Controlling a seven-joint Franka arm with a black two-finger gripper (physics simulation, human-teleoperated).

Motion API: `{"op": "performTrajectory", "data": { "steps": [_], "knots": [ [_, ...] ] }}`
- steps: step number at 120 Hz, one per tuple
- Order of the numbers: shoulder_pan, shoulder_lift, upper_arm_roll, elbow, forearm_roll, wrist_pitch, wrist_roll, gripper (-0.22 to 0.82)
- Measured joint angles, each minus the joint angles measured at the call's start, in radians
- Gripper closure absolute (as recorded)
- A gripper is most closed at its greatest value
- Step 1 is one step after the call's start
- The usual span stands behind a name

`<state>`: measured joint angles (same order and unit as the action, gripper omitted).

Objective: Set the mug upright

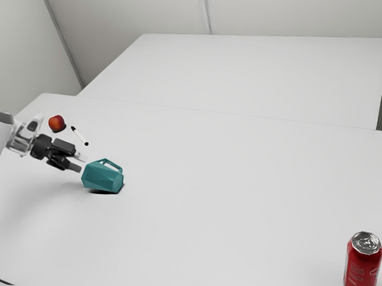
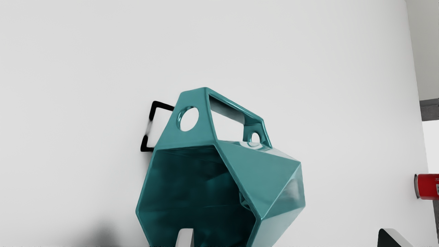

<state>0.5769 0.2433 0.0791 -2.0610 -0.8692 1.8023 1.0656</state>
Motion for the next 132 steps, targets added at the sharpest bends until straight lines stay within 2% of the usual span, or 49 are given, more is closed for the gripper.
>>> {"op": "performTrajectory", "data": {
  "steps": [86,94,118,132],
  "knots": [
    [-0.011,0.097,-0.004,-0.018,-0.205,-0.088,0.119,0.04],
    [-0.012,0.098,-0.005,-0.018,-0.209,-0.09,0.133,0.12],
    [-0.012,0.096,-0.005,-0.017,-0.214,-0.097,0.166,0.5],
    [-0.012,0.095,-0.005,-0.016,-0.215,-0.103,0.181,0.65]
  ]
}}
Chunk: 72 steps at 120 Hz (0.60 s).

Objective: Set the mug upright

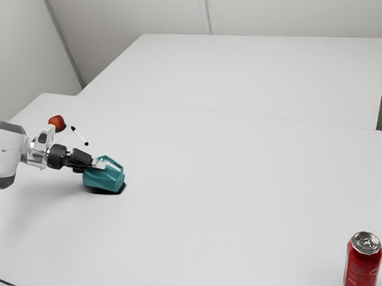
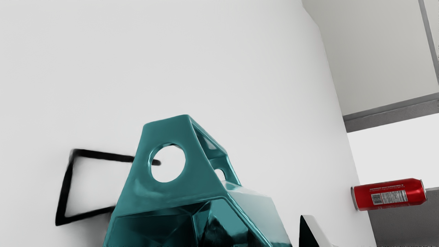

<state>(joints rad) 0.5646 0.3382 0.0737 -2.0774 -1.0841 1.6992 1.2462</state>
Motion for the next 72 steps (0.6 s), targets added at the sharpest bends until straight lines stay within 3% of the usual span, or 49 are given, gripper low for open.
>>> {"op": "performTrajectory", "data": {
  "steps": [32,72],
  "knots": [
    [-0.001,-0.032,0.0,-0.002,0.001,-0.008,0.02,0.75],
    [-0.068,-0.172,0.001,0.008,0.093,-0.017,-0.029,0.77]
  ]
}}
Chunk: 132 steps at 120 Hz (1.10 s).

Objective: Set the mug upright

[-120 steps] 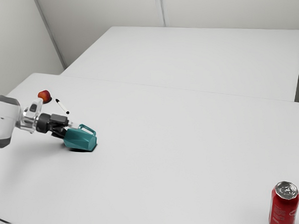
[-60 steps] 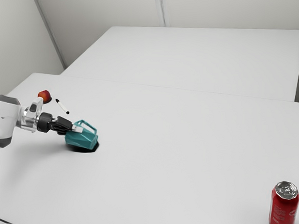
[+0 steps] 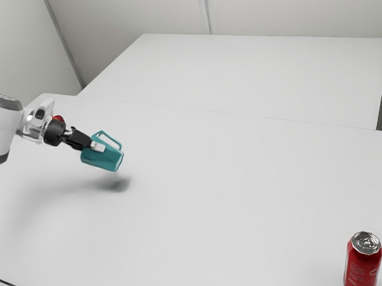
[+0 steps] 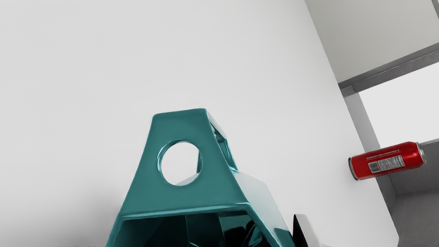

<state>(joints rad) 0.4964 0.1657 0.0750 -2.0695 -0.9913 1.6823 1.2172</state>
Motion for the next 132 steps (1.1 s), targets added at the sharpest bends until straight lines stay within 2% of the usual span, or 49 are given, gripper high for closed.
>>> {"op": "performTrajectory", "data": {
  "steps": [24,66,92,111,132],
  "knots": [
    [-0.073,-0.086,0.001,0.003,0.137,0.022,-0.093,0.78],
    [-0.314,-0.221,0.002,0.0,0.424,0.143,-0.328,0.78],
    [-0.374,-0.294,0.0,-0.021,0.603,0.19,-0.503,0.78],
    [-0.397,-0.359,-0.046,-0.057,0.702,0.207,-0.629,0.78],
    [-0.399,-0.386,-0.11,-0.135,0.787,0.274,-0.756,0.78]
  ]
}}
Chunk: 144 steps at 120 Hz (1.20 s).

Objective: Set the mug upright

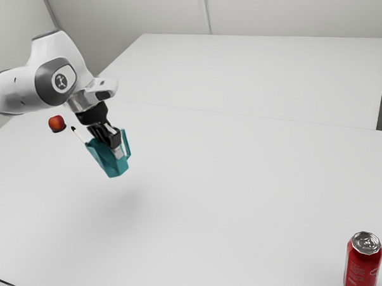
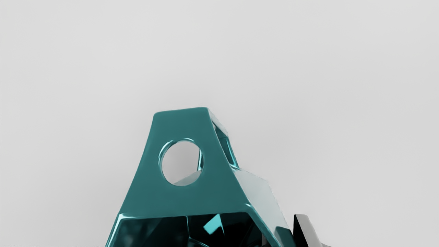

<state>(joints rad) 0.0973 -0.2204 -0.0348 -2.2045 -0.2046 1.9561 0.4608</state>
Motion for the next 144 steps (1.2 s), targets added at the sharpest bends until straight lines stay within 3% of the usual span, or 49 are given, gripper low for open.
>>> {"op": "performTrajectory", "data": {
  "steps": [29,63,144],
  "knots": [
    [-0.004,0.0,-0.057,-0.102,0.073,0.167,-0.149,0.78],
    [-0.01,0.025,-0.077,-0.154,0.145,0.31,-0.289,0.78],
    [-0.016,0.123,-0.088,-0.158,0.193,0.369,-0.492,0.78]
  ]
}}
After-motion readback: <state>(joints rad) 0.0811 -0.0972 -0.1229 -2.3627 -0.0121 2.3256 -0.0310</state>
